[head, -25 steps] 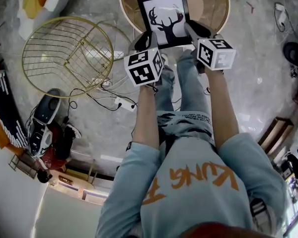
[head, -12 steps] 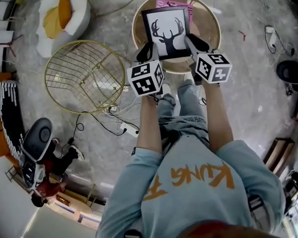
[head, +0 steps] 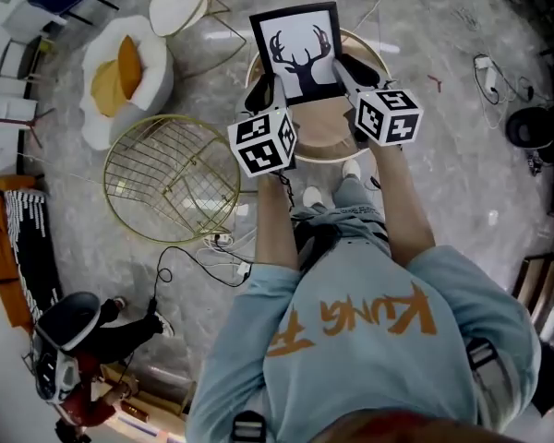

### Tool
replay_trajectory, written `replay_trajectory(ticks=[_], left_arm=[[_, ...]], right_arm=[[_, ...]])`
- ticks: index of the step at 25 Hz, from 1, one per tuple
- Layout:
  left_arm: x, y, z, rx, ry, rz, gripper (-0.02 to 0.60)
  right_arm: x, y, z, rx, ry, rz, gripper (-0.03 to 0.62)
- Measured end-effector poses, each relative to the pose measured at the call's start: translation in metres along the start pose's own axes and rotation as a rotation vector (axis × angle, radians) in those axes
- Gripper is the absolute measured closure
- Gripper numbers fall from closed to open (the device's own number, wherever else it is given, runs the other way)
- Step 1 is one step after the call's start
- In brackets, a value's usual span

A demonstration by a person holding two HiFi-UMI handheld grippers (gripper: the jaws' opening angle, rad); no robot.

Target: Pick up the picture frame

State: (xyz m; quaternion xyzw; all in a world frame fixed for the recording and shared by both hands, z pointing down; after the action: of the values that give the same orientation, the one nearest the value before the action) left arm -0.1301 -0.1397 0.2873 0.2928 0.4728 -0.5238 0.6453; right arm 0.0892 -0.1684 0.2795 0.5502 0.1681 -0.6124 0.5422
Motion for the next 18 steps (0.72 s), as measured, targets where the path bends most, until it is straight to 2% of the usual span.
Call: replay_trajectory(ticks=[5,10,18], left_arm=[[0.045,0.007,0.001,-0.023,0.101,0.05,0.5],[0.078,0.007,-0.004,-0.027,0.183,0.113,0.5],[0.105,0.021,-0.005,-0.051,0.259,0.166,0.5]], right_arm=[[0.046,-0.006,-0.009,0.014,0.103,-0.055,0.522],[0.071,-0.015,-0.017,0.029,0.187,-0.085,0.522],[0.098,-0.012,-0.028,0.034,0.268,-0.117,0.522]])
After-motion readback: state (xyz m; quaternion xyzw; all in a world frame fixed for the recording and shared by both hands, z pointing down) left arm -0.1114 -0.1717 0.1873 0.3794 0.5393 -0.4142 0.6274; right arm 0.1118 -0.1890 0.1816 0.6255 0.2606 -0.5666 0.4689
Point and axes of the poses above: the fingertips, and each gripper's own axes: z forward along the fingers, y to its right, x out of its top, the point moved 10 cm from there along -z, backward along the fingers, and after that the axes turned 10 degrees about z, right-handed, at the moved point
